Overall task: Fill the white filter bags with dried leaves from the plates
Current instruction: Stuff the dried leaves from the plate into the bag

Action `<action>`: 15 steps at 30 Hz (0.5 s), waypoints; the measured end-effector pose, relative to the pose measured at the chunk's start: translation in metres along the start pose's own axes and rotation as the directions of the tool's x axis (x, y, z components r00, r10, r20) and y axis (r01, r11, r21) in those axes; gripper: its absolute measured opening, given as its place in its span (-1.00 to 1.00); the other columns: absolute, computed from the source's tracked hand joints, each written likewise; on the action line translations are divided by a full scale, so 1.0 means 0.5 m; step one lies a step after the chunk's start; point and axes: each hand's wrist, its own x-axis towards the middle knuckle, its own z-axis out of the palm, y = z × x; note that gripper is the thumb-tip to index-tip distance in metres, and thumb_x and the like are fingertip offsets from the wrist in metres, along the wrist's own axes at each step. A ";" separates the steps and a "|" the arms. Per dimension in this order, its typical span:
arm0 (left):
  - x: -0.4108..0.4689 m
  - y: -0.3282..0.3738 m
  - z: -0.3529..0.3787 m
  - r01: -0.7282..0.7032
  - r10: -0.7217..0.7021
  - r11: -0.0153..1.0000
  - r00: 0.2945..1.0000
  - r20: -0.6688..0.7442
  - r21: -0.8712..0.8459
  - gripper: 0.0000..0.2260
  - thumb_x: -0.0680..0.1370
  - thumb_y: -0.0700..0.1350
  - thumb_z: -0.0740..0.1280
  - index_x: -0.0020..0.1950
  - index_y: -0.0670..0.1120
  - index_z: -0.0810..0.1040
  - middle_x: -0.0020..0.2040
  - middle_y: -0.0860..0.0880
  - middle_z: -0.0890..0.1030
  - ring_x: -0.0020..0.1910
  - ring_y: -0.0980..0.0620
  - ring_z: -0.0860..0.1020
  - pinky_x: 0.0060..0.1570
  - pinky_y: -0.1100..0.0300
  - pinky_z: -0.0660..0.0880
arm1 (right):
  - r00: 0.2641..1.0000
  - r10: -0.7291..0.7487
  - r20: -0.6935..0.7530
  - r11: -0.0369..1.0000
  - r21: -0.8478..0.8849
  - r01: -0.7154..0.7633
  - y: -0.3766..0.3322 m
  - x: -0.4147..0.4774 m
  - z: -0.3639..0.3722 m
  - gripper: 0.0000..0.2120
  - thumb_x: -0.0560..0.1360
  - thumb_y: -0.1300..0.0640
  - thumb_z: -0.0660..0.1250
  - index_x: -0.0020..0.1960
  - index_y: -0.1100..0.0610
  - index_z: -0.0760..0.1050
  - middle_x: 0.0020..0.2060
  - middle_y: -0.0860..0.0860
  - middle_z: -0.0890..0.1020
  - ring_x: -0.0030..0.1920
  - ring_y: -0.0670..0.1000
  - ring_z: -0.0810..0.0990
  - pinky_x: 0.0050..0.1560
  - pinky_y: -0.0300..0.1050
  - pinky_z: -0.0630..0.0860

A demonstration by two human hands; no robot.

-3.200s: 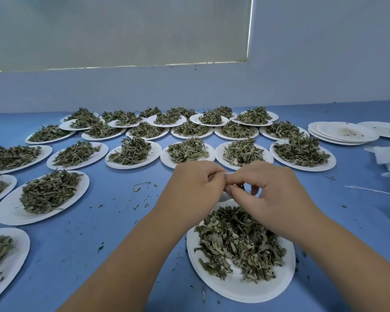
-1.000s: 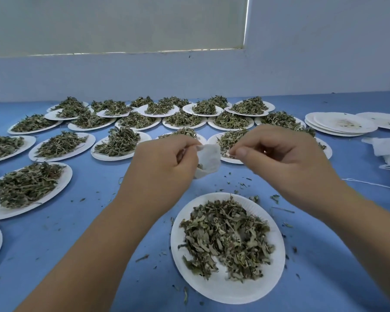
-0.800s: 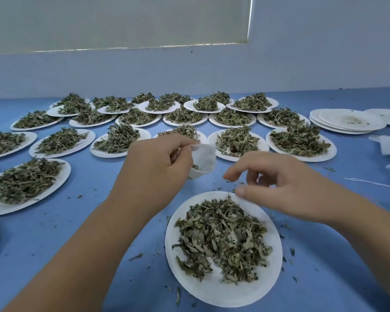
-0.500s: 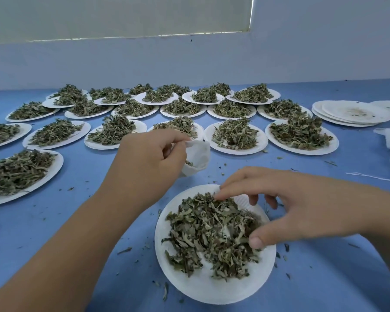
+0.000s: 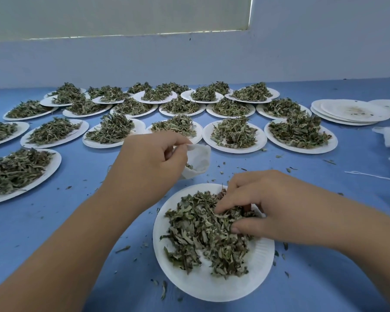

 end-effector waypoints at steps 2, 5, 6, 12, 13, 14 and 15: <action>-0.001 0.001 0.000 -0.001 0.001 1.000 1.000 0.016 0.003 -0.83 0.55 -0.18 0.31 -0.05 0.01 0.69 -0.52 0.15 0.43 -0.56 0.16 0.35 -0.53 0.44 0.24 | 1.000 -0.002 -0.016 1.000 -0.008 0.001 -0.002 0.000 0.003 -0.75 0.45 -0.10 0.40 0.12 -0.23 0.57 -0.06 -0.29 0.49 -0.09 -0.30 0.46 -0.14 -0.35 0.37; 0.000 0.000 0.000 0.002 -0.002 1.000 1.000 0.026 -0.001 -0.84 0.55 -0.17 0.31 -0.05 0.01 0.69 -0.52 0.16 0.43 -0.55 0.16 0.35 -0.52 0.42 0.24 | 1.000 0.001 -0.030 1.000 -0.031 -0.001 -0.005 0.002 0.006 -0.78 0.46 -0.10 0.39 0.10 -0.20 0.58 -0.07 -0.29 0.49 -0.11 -0.30 0.46 -0.15 -0.35 0.36; 0.000 0.000 0.000 0.000 0.000 1.000 1.000 0.026 0.000 -0.84 0.55 -0.16 0.31 -0.05 0.01 0.69 -0.52 0.16 0.43 -0.55 0.15 0.36 -0.52 0.42 0.24 | 1.000 -0.003 -0.030 0.999 -0.032 0.002 -0.006 0.001 0.005 -0.78 0.46 -0.10 0.38 0.11 -0.20 0.59 -0.06 -0.29 0.49 -0.10 -0.31 0.46 -0.14 -0.37 0.36; 0.001 -0.003 0.000 0.000 0.000 1.000 1.000 0.022 -0.005 -0.84 0.55 -0.17 0.31 -0.08 0.02 0.68 -0.52 0.14 0.43 -0.57 0.14 0.35 -0.55 0.44 0.24 | 0.997 -0.005 0.077 0.999 0.037 0.003 0.003 -0.019 -0.016 -0.59 0.46 -0.16 0.37 0.29 -0.30 0.44 0.10 -0.39 0.41 0.04 -0.45 0.37 -0.03 -0.55 0.25; 0.001 -0.004 0.000 -0.001 0.002 1.000 1.000 0.021 -0.004 -0.84 0.55 -0.17 0.32 -0.07 0.01 0.68 -0.52 0.13 0.42 -0.57 0.14 0.35 -0.55 0.44 0.23 | 0.995 0.002 0.099 0.999 0.032 -0.005 0.003 -0.019 -0.016 -0.58 0.46 -0.14 0.38 0.29 -0.33 0.41 0.11 -0.41 0.38 0.06 -0.46 0.35 -0.02 -0.57 0.23; 0.002 -0.004 0.001 -0.003 0.003 1.000 1.000 0.021 -0.001 -0.84 0.55 -0.17 0.32 -0.07 0.00 0.69 -0.53 0.12 0.42 -0.57 0.14 0.34 -0.55 0.44 0.23 | 0.994 0.007 0.107 1.000 0.022 -0.009 0.003 -0.018 -0.014 -0.57 0.46 -0.11 0.39 0.29 -0.35 0.40 0.12 -0.41 0.37 0.07 -0.46 0.34 -0.02 -0.57 0.23; 0.002 -0.005 0.001 -0.003 0.003 1.000 1.000 0.022 -0.001 -0.84 0.56 -0.18 0.32 -0.07 0.00 0.69 -0.53 0.12 0.41 -0.58 0.14 0.34 -0.55 0.45 0.22 | 0.995 0.009 0.104 1.000 0.011 -0.010 0.001 -0.016 -0.011 -0.57 0.47 -0.07 0.39 0.29 -0.35 0.41 0.11 -0.41 0.37 0.07 -0.45 0.34 -0.02 -0.56 0.23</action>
